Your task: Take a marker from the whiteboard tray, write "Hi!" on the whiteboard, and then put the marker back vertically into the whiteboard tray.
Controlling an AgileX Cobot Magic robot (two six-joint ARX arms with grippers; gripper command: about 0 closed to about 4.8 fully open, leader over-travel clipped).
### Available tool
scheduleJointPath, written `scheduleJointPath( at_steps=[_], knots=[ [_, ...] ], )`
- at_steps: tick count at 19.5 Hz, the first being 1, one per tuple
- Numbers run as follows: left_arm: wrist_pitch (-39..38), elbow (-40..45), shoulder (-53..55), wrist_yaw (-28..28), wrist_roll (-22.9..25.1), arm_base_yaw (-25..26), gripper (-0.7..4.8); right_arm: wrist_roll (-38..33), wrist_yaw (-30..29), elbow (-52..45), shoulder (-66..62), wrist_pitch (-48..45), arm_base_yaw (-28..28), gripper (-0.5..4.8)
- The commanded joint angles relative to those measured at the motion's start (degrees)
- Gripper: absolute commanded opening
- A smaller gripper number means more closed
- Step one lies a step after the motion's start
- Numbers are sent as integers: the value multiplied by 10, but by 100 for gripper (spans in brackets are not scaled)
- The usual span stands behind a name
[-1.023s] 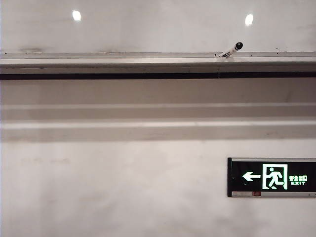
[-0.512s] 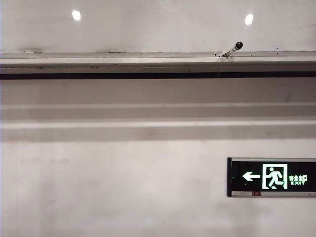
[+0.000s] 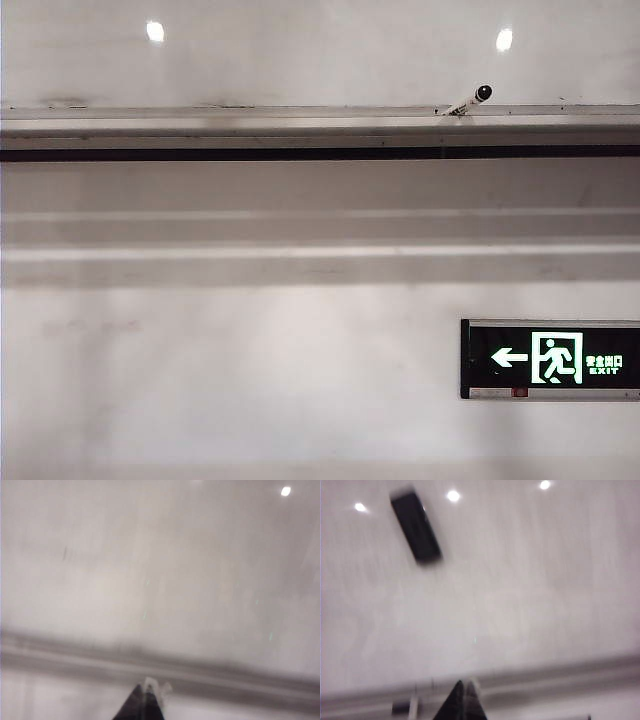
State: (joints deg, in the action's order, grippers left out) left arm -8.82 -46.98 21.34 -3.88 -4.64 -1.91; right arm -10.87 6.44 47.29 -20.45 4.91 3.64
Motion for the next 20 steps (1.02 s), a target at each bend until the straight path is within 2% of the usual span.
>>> scheduleJointPath(
  at_steps=[1,3,7,9,12,15,20],
  knots=[
    [-38,-123,83,0,1,0,-5,6,-2,115,-98,24,1,-1],
    [-86,-207,139,0,7,0,-5,6,-8,204,-164,66,1,-1],
    [-198,-347,237,3,72,0,-6,6,-36,407,-301,238,1,-1],
    [-275,-418,281,8,76,0,-6,6,-66,508,-363,337,1,-1],
    [-314,-488,322,48,66,0,-5,6,-92,627,-435,434,2,-1],
    [-325,-529,345,57,45,0,-5,6,-108,677,-467,485,2,-1],
    [-356,-542,356,97,35,0,-6,6,-151,681,-478,551,3,-1]
  ],
)
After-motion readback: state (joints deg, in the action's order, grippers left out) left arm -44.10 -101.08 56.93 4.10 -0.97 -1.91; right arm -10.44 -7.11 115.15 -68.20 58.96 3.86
